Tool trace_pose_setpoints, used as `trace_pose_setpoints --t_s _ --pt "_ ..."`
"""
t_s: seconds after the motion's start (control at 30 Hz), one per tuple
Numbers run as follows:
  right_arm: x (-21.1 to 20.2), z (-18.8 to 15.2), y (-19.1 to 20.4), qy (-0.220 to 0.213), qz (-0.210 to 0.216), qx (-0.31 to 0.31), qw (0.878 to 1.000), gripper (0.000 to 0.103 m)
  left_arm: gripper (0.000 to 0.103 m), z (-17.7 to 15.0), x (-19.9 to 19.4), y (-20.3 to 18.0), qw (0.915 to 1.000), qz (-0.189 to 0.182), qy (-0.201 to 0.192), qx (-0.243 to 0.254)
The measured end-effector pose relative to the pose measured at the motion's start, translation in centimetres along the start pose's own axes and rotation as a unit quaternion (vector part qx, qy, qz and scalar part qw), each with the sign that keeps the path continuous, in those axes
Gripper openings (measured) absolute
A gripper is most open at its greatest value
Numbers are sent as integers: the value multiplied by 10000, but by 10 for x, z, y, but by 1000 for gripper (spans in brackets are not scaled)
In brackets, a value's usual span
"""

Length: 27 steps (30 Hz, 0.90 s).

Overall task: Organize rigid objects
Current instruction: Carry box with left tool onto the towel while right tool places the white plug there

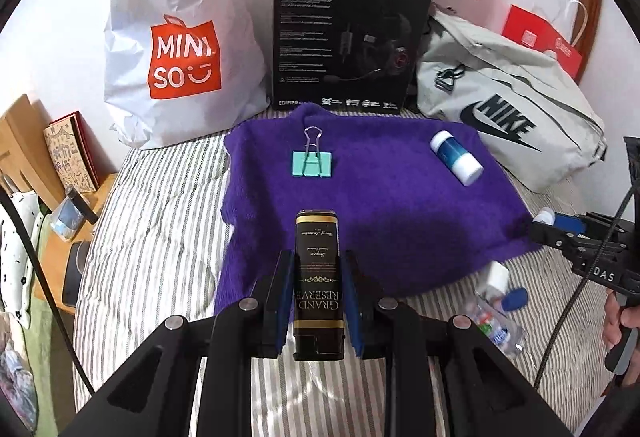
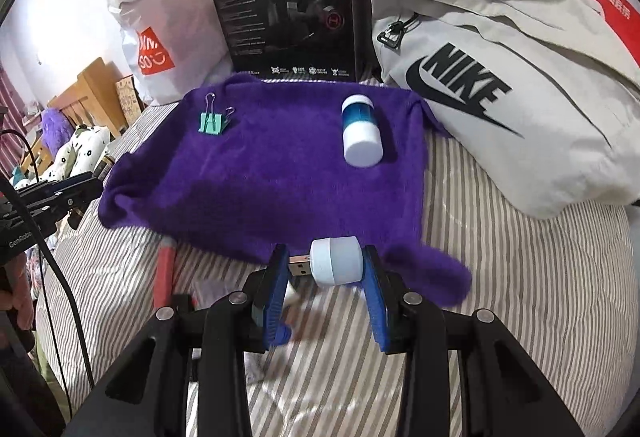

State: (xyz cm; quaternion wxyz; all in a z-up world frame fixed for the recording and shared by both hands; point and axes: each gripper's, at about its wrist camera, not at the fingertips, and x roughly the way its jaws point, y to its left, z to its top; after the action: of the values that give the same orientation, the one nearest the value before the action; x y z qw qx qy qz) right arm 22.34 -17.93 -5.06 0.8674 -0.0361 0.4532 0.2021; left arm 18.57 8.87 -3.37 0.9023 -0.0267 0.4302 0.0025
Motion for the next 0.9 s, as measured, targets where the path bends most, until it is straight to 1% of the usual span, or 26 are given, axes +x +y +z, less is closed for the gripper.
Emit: trace_pose_setpoints --t_s 0.3,0.43,0.67,0.9 --pt "26 36 -10 78 -114 -17 9999 37 22 27 36 8 9999 -58 118 -39" --pt "42 46 -16 157 -158 -7 9998 37 22 35 52 9 9998 -78 187 -34" --pt "69 53 -19 363 -175 -71 9992 37 22 45 77 13 9994 -64 326 -82" --pt "89 52 -18 513 -183 -198 9983 36 22 47 101 12 9988 -33 491 -54"
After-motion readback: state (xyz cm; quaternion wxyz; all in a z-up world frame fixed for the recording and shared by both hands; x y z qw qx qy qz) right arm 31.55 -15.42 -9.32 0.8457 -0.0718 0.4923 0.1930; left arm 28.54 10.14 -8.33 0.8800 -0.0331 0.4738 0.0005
